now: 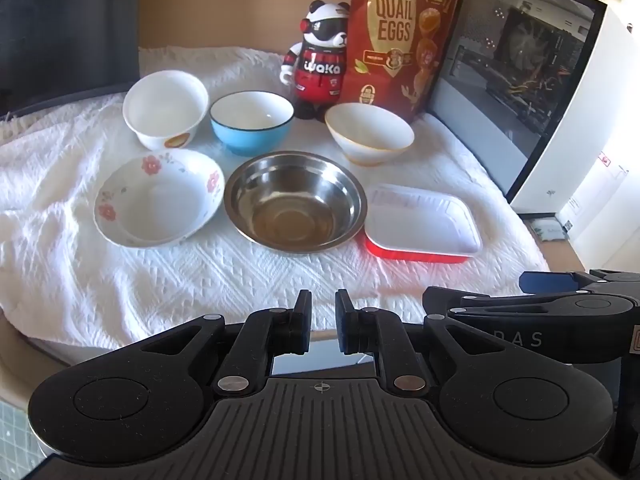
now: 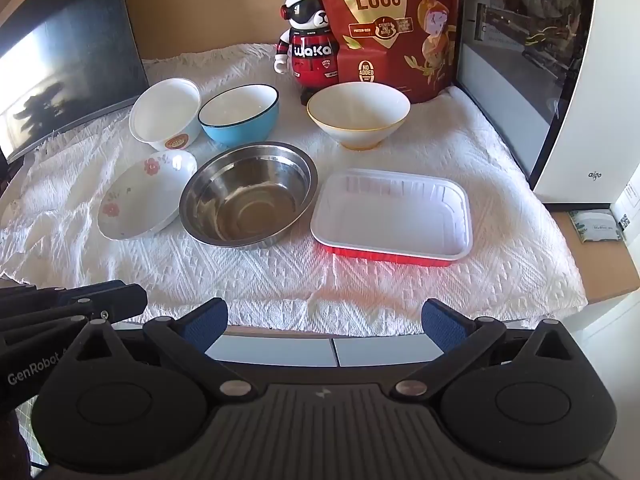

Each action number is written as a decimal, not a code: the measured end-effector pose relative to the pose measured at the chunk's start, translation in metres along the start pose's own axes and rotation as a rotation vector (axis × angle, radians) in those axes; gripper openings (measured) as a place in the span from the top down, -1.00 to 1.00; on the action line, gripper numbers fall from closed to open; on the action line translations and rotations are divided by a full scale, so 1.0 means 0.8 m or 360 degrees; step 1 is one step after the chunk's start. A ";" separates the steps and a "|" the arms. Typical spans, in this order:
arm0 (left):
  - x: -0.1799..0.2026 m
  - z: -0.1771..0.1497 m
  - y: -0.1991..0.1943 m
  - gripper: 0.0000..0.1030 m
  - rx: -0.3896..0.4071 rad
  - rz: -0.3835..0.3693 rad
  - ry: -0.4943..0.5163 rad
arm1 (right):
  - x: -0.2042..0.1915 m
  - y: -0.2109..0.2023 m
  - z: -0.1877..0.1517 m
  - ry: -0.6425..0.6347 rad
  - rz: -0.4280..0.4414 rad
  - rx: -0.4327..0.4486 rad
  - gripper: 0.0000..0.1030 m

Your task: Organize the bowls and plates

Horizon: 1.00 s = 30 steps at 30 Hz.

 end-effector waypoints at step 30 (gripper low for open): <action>0.000 0.001 0.002 0.70 0.0027 -0.0011 -0.0037 | -0.001 0.000 0.000 0.0010 0.0001 -0.0004 -1.00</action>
Point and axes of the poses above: each gripper's, at about its wrist camera, not at the fingertips, and y roughly the way its jaws point, x to its right, z to its top, the point moved 5 cm from there along y, roughly the way its jaws point, and after that the axes turned 15 degrees about -x, right-handed, at the moved point
